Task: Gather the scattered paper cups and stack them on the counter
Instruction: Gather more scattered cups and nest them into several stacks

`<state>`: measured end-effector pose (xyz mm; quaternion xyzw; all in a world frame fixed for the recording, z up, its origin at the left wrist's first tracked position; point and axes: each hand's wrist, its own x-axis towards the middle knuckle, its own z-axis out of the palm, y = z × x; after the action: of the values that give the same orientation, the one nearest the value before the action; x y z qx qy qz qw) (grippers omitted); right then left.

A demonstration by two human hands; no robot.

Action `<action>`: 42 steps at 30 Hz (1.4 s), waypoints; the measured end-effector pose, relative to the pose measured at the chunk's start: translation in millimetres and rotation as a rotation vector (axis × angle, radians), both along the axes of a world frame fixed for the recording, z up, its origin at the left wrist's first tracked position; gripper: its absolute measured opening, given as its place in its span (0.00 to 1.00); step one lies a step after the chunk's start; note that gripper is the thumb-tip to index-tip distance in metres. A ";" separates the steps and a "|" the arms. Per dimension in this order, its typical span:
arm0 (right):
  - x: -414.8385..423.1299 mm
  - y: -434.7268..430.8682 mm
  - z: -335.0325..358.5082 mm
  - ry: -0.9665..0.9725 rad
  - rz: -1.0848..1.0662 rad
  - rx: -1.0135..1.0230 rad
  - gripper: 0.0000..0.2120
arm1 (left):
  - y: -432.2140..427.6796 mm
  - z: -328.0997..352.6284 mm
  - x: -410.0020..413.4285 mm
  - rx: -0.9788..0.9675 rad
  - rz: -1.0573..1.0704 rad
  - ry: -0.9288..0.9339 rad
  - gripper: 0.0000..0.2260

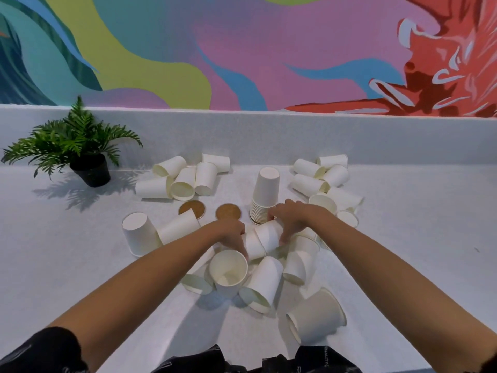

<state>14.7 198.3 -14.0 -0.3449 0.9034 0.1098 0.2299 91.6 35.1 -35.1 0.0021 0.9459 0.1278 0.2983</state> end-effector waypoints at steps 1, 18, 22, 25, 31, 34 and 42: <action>0.0 -0.1 -0.6 -0.005 0.003 0.006 0.34 | -1.2 -0.6 -0.7 0.015 0.008 0.016 0.32; -19.9 -2.4 84.1 -0.152 -0.137 -0.268 0.26 | -49.8 19.0 -15.0 0.553 0.369 0.036 0.25; -23.9 -2.1 95.5 -0.168 -0.174 -0.429 0.25 | -61.8 26.8 -13.9 0.633 0.421 0.071 0.22; -24.2 -3.6 99.7 -0.183 -0.203 -0.566 0.25 | -68.7 32.0 -13.2 0.731 0.476 0.098 0.21; -22.1 -8.5 98.1 -0.233 -0.233 -0.648 0.23 | -69.2 41.0 -14.6 0.982 0.565 0.190 0.16; -23.0 -9.9 99.6 -0.235 -0.242 -0.696 0.23 | -71.6 39.9 -17.4 1.139 0.657 0.236 0.20; -24.7 -14.6 115.4 -0.172 -0.279 -0.934 0.24 | -66.7 38.9 -16.2 1.243 0.684 0.275 0.23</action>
<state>-10.0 183.7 101.4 -0.2948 0.8715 -0.3672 0.1371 75.4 -31.6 3.8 -0.1089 0.6750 0.7270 0.0635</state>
